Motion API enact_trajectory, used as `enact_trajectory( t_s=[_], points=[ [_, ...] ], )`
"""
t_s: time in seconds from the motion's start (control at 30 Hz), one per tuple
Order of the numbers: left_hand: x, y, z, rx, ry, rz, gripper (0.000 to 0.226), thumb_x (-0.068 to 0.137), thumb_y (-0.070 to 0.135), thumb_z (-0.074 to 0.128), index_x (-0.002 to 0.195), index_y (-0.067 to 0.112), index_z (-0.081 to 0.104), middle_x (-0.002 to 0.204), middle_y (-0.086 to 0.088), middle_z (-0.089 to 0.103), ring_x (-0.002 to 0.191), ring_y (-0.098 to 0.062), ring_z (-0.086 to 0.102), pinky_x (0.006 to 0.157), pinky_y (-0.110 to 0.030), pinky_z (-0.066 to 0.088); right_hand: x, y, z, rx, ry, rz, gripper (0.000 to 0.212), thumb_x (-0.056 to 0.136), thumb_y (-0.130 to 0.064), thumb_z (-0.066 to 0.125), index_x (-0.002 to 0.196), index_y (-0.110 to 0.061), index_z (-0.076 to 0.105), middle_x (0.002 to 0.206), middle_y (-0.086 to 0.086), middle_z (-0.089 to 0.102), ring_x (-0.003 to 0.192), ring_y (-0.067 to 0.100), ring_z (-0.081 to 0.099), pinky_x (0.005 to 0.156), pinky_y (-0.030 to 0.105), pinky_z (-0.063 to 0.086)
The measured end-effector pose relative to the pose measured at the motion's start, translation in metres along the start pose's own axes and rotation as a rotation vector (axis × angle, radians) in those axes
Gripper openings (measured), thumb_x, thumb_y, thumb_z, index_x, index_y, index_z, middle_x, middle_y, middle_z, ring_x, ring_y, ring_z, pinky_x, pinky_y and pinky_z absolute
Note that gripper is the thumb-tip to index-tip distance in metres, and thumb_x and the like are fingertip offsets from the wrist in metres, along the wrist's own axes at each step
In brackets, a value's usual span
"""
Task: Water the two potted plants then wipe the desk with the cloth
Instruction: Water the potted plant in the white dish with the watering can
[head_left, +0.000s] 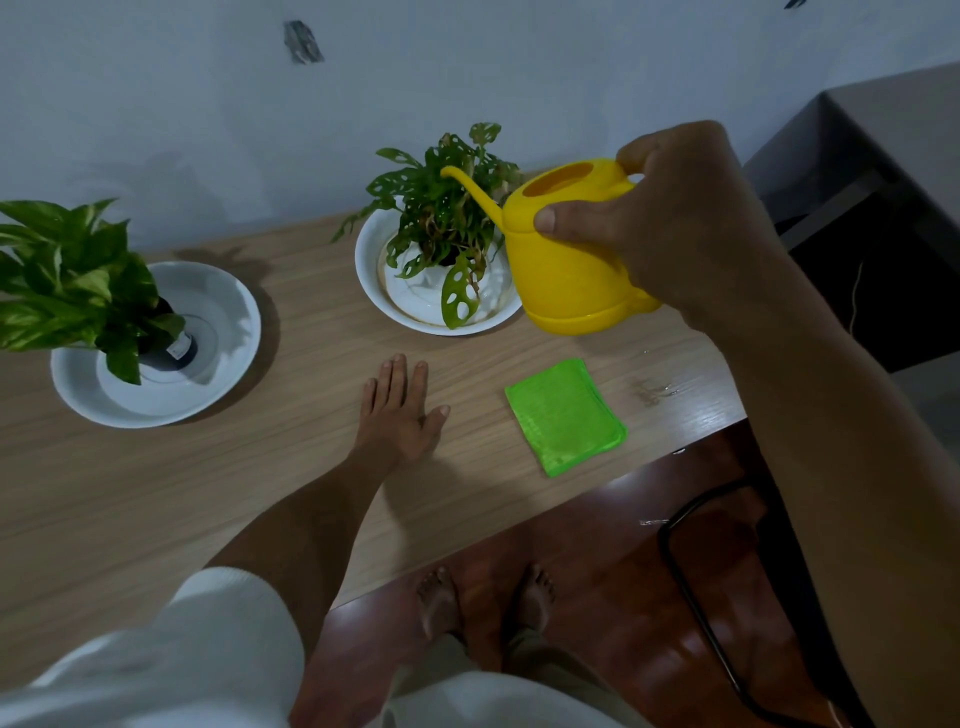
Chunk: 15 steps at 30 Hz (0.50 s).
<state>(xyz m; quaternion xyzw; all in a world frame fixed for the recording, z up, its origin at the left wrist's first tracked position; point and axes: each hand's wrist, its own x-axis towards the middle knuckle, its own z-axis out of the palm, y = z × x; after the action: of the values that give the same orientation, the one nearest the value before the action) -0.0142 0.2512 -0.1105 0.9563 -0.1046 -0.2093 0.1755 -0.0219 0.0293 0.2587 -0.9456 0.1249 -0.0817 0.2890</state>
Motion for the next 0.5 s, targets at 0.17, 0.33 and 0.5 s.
enact_trajectory(
  t_s=[0.17,0.33,0.5],
  points=[
    [0.0,0.0,0.0,0.001,0.0,0.002,0.078,0.103,0.067,0.021,0.166,0.032,-0.011,0.173,-0.006,-0.022,0.159,-0.022,-0.023,0.127,-0.044,-0.015,-0.003,0.008,-0.008,-0.004,-0.058,-0.004,0.077,0.071,-0.056,0.084,0.116,0.003,0.064,0.115,0.022,0.068,0.099,0.034,0.066,0.087,0.049,0.057],
    [0.0,-0.001,0.001,0.006,-0.007,0.004,0.079,0.103,0.068,0.02,0.166,0.031,-0.011,0.172,-0.006,-0.024,0.159,-0.022,-0.025,0.128,-0.045,-0.015,-0.004,0.016,-0.012,-0.066,-0.047,-0.067,0.061,0.079,-0.054,0.076,0.096,0.004,0.067,0.099,0.025,0.071,0.091,0.041,0.069,0.079,0.046,0.055],
    [0.001,0.0,0.0,0.001,-0.01,0.002,0.079,0.103,0.068,0.021,0.166,0.031,-0.01,0.173,-0.006,-0.023,0.159,-0.022,-0.024,0.127,-0.044,-0.015,0.002,0.017,-0.009,-0.093,-0.022,-0.045,0.067,0.08,-0.057,0.075,0.107,0.005,0.066,0.108,0.024,0.069,0.099,0.038,0.068,0.081,0.041,0.053]
  ],
)
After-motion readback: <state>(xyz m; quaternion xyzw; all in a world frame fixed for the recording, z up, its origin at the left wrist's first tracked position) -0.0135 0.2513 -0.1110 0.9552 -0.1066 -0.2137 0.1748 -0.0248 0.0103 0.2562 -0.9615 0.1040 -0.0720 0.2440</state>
